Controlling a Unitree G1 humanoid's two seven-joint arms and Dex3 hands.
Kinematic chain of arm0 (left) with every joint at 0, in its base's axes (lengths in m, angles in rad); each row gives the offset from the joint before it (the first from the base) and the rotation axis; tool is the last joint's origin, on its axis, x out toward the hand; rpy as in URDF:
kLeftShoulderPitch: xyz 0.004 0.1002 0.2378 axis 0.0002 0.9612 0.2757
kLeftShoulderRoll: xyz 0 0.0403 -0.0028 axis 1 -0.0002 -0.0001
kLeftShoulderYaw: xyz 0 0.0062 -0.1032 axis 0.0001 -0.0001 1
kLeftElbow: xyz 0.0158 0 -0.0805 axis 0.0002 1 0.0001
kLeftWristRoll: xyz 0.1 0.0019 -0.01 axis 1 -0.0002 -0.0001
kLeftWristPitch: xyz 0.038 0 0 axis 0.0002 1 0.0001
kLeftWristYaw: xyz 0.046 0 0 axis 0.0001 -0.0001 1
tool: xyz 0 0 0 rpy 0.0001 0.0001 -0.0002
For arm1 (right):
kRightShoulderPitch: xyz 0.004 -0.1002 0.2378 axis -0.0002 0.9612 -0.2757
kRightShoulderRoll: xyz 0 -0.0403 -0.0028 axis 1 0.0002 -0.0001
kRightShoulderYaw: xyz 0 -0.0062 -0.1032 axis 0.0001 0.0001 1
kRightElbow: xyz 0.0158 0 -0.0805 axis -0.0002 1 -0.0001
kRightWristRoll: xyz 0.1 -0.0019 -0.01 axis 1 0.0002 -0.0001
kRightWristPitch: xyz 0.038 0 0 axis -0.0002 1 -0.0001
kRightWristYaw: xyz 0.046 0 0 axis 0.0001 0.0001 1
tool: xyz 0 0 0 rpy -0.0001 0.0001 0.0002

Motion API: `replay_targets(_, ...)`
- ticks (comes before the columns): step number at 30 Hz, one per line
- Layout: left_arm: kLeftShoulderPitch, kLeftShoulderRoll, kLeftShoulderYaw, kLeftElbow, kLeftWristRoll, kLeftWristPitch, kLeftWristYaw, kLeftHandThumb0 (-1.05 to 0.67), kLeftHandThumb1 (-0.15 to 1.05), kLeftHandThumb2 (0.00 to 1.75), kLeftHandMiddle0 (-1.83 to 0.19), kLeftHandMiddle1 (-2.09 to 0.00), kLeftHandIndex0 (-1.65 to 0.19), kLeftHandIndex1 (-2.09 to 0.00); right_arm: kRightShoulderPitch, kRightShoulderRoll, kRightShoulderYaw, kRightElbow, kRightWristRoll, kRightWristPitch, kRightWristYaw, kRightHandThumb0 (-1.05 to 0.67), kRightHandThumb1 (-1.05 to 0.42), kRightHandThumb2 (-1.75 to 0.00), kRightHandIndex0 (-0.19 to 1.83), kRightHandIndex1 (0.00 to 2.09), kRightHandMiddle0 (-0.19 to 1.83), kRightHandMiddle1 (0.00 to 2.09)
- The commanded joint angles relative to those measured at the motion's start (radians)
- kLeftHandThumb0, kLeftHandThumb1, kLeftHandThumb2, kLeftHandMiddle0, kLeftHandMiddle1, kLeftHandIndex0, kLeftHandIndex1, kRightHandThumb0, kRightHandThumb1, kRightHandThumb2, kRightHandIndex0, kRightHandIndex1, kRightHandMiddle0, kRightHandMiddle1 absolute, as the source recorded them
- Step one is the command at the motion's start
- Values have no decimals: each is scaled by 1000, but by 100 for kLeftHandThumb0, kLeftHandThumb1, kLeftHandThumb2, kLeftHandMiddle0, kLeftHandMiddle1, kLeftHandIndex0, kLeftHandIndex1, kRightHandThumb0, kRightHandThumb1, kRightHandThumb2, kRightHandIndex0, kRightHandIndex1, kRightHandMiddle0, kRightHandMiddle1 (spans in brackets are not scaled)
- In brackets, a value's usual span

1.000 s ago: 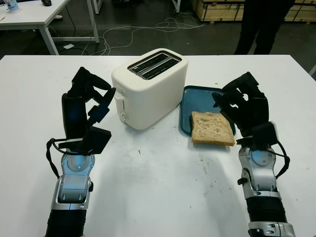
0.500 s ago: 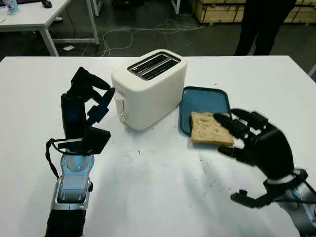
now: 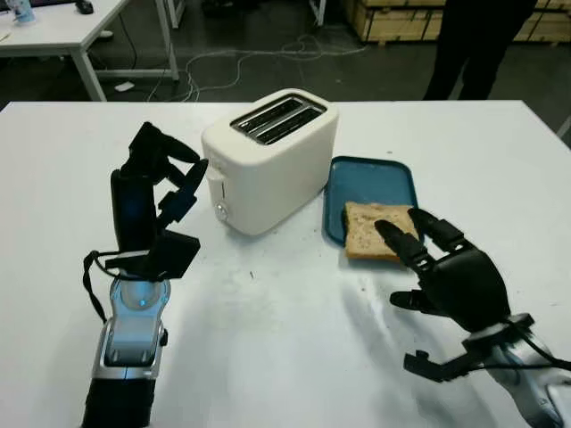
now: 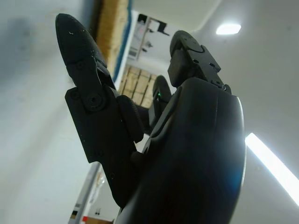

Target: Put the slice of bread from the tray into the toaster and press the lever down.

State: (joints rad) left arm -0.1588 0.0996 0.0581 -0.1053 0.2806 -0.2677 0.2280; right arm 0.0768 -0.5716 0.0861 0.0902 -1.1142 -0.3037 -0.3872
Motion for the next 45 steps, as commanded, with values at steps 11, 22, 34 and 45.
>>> replay_targets(11, -5, 0, 1, -6, -3, -9, 1, -29, 92, 24, -81, -175, -47, -172, -148, -57, 144, 246, 17, 22, -160, -49, -82, -1, 37, 4, 34, 3)
replay_targets(22, -1, 1, 0, -13, -2, -7, -1, -30, 92, 25, -79, -175, -46, -172, -204, -64, 211, 284, 8, 59, -201, -46, -81, 0, 43, 4, 40, 3)
replay_targets(34, 3, -4, -1, -18, 12, -17, 16, -30, 92, 24, -78, -175, -47, -170, -220, 1, 298, 108, -49, 325, 109, -48, -82, 0, 39, 1, 38, 1)
replay_targets(45, 11, -4, 0, -31, 18, -13, 19, -31, 92, 24, -78, -175, -47, -169, -205, -34, 345, -57, -125, 420, 364, -44, -92, -13, 76, 170, 76, 91)
